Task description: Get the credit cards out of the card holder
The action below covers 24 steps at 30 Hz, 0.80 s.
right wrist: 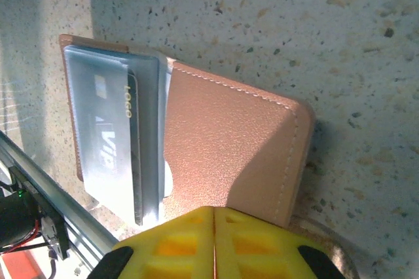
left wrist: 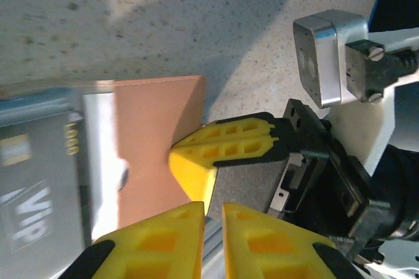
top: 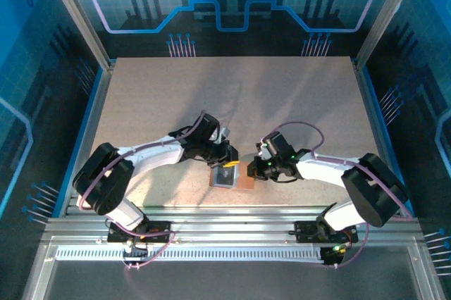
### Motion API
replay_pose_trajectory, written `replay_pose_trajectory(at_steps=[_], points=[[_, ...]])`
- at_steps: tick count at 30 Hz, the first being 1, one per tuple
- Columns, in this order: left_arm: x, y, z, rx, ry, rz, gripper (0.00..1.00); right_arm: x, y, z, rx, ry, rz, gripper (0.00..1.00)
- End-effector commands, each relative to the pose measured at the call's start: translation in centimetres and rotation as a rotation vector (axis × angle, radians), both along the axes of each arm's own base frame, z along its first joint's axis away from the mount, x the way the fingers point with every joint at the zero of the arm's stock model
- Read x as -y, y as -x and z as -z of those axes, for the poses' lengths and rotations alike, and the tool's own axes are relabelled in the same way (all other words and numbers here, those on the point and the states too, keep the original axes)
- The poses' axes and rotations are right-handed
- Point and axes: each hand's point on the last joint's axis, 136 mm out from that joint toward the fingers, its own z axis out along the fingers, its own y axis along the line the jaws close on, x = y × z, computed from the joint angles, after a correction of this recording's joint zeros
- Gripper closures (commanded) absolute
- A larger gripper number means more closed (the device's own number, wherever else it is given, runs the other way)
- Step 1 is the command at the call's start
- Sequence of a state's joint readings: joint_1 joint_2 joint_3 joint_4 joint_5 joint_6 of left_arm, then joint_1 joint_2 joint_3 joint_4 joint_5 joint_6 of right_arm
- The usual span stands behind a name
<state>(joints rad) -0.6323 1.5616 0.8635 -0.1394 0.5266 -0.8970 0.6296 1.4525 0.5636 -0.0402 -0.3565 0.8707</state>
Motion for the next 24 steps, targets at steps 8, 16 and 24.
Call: replay_pose_trajectory(at_steps=[8,16,24], points=[[-8.0,2.5,3.3,-0.049,-0.205,-0.070,0.86,-2.0,0.1,-0.3,-0.001,-0.037,-0.058,0.92],[-9.1,2.7,5.2,-0.069,-0.224,-0.101,0.98,-2.5,0.1,-0.6,-0.005,-0.054,-0.057,0.92],[-9.0,2.8,6.3,-0.096,-0.209,-0.095,0.99,-2.8,0.4,0.2,-0.034,-0.046,-0.081,0.92]])
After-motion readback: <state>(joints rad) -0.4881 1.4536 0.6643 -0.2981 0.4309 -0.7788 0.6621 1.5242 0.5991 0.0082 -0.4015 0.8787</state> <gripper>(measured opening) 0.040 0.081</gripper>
